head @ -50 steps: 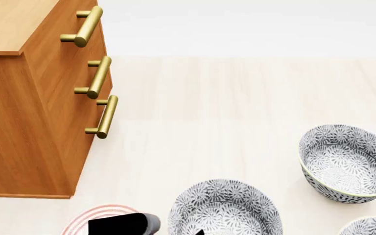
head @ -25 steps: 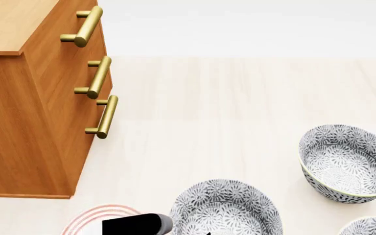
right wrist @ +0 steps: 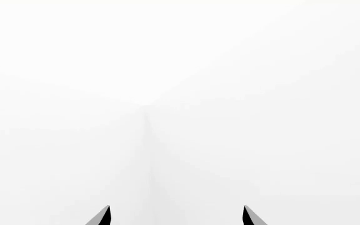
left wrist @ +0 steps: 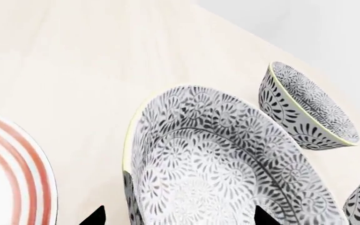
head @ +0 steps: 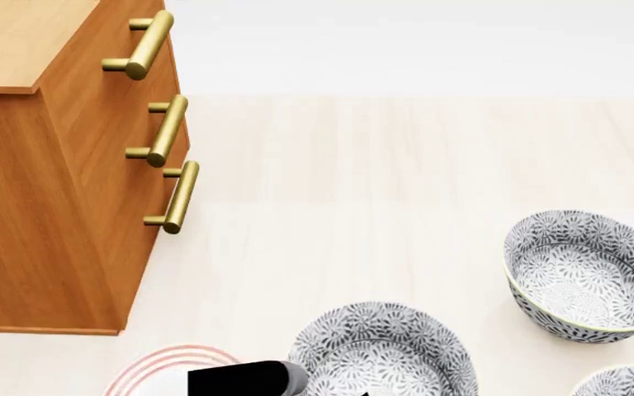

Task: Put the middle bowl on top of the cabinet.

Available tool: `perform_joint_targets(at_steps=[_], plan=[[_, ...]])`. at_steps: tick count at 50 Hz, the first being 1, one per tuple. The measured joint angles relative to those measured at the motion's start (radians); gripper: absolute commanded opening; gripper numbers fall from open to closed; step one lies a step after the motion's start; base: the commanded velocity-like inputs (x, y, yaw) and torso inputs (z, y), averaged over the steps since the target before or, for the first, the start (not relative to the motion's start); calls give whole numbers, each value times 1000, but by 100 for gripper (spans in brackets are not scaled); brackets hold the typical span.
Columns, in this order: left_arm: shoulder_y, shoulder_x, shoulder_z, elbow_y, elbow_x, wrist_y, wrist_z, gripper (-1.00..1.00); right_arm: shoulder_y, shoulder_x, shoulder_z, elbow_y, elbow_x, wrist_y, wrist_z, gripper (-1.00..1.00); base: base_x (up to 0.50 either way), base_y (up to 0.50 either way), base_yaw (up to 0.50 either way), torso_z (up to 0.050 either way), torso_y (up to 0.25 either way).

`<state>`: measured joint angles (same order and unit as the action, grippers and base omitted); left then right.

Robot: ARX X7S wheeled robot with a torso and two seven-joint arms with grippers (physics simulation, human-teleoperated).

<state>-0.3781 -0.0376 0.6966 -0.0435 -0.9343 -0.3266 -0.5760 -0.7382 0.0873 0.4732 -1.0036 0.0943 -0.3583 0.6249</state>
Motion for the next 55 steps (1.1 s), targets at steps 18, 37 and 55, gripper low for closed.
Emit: perform_joint_targets(at_steps=[18,37,55], plan=[[16,-32,52,54,24,58,2,-100,2,2,-2,1,-1,1,2,100,0,0,0,22,-18],[17,-67,98,157,67,91,-23,-100,6,8,-1,4,0,-1,5,100,0,0,0,50,-53],[-14,-105,123,303,79,70,-83,-100,15,13,-5,5,-1,4,9,100,-1,0,0,50,-43]])
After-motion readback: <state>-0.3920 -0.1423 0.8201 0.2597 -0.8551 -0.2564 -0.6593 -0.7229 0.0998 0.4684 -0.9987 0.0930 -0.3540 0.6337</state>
